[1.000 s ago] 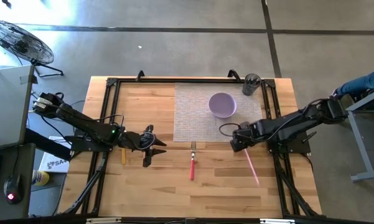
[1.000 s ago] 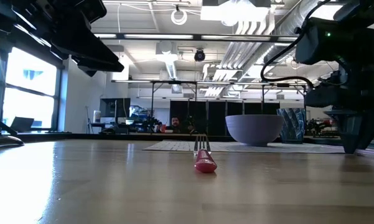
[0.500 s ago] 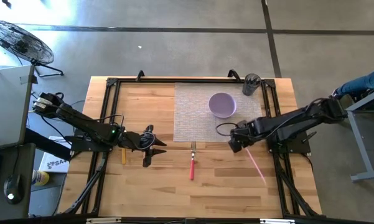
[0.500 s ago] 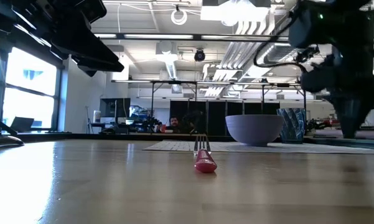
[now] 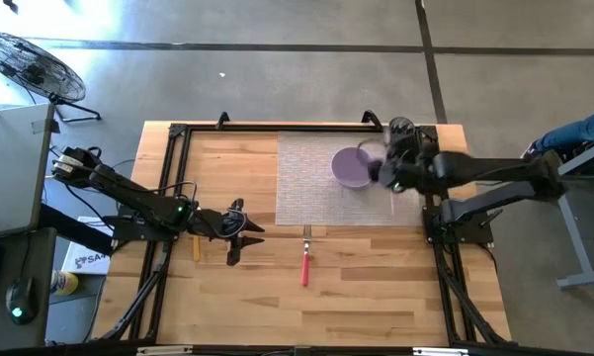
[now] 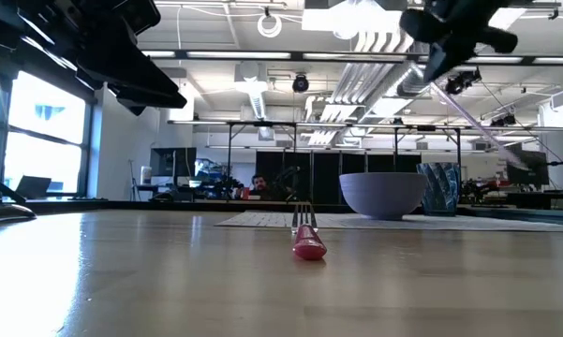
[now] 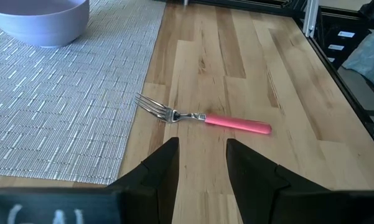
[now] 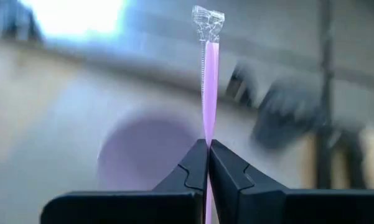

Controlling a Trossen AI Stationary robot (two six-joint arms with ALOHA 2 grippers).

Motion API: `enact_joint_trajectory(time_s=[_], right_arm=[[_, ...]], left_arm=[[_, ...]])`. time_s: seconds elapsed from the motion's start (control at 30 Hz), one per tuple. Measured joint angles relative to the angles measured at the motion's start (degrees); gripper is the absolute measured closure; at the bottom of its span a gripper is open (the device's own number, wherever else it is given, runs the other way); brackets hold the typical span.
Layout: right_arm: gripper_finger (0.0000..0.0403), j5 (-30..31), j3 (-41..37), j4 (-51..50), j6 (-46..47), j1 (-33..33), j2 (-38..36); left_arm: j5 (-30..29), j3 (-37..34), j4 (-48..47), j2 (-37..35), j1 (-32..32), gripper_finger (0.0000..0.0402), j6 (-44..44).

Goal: Pick & Place Utensil
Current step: Put the pink straw into the blue cup

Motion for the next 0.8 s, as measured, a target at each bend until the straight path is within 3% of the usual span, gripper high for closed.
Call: enact_joint_trajectory(time_s=[0.13,0.3,0.4,0.57,0.67,0.8], right_arm=[[0.0401,12.91,-1.42,10.71,-8.64,-3.65,-5.0],[0.0402,21.65,-7.71,32.06,-25.69,-9.85,-8.9],[0.0401,19.04,-11.73,47.77,-36.91,-15.86,-9.99],[0.0402,4.09,-17.71,71.51,-52.58,-26.69,-10.27],[0.0401,-0.09,-20.6,80.18,-56.36,-31.44,-10.29],[0.0402,-0.51,-24.03,84.82,-57.57,-36.01,-10.27]], left_arm=[[0.0,0.0,0.0,0.0,0.01,0.0273,0.0],[0.0,0.0,0.01,0.0,-0.01,0.0273,0.0],[0.0,0.0,0.02,0.0,0.01,0.0273,0.0],[0.0,0.0,-0.01,0.0,-0.01,0.0273,0.0],[0.0,0.0,0.02,0.0,-0.01,0.0273,0.0],[0.0,0.0,0.02,0.0,-0.01,0.0273,0.0]])
